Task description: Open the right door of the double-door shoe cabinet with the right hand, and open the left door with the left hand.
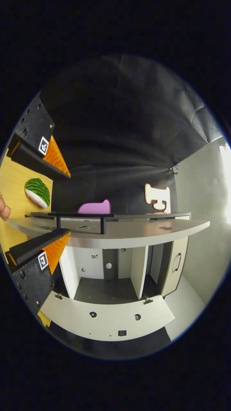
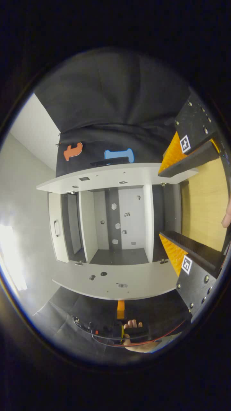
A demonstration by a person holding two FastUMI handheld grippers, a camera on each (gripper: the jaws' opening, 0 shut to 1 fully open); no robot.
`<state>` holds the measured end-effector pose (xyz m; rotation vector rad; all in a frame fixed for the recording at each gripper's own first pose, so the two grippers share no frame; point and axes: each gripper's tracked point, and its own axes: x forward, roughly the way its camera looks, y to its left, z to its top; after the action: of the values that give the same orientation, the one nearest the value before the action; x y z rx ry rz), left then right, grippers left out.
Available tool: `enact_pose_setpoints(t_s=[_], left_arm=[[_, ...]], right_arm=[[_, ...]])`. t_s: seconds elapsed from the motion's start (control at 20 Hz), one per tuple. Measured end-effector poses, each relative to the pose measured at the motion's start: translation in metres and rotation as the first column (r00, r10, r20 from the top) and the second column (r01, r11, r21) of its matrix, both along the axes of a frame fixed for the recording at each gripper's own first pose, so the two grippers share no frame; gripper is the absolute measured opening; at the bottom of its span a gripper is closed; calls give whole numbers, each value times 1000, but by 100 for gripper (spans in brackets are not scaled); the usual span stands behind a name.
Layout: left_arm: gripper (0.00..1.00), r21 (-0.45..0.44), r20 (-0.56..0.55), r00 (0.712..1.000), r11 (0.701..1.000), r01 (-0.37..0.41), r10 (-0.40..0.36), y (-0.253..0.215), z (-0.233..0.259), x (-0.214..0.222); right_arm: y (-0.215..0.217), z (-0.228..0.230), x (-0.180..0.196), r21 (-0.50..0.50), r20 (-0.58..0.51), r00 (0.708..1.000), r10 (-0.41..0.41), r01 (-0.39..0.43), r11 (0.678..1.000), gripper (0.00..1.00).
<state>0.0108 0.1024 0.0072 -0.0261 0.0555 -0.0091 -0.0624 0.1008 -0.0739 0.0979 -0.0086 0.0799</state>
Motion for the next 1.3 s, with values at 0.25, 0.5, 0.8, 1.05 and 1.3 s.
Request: enact_pose_setpoints(t_s=[0.25, 0.5, 0.8, 1.05, 1.3], left_arm=[[95, 31, 17, 999, 999, -33, 33, -8, 3, -25], [95, 11, 1, 1000, 1000, -14, 14, -30, -13, -38], [95, -40, -36, 996, 996, 76, -78, -73, -42, -53], [95, -46, -2, 992, 990, 130, -130, -105, -45, -77], [91, -56, 27, 993, 991, 121, -119, -132, -53, -95]], right_arm=[[4, 1, 0, -8, 3, 1000, 7, -7, 1000, 99], [2, 0, 1, -16, 3, 1000, 6, -6, 1000, 99], [-4, -2, 2, -6, 1, 1000, -1, 1, 1000, 99], [-6, -5, 3, -1, -4, 1000, -3, 3, 1000, 99], [2, -4, 2, -2, 2, 1000, 11, -11, 1000, 97]])
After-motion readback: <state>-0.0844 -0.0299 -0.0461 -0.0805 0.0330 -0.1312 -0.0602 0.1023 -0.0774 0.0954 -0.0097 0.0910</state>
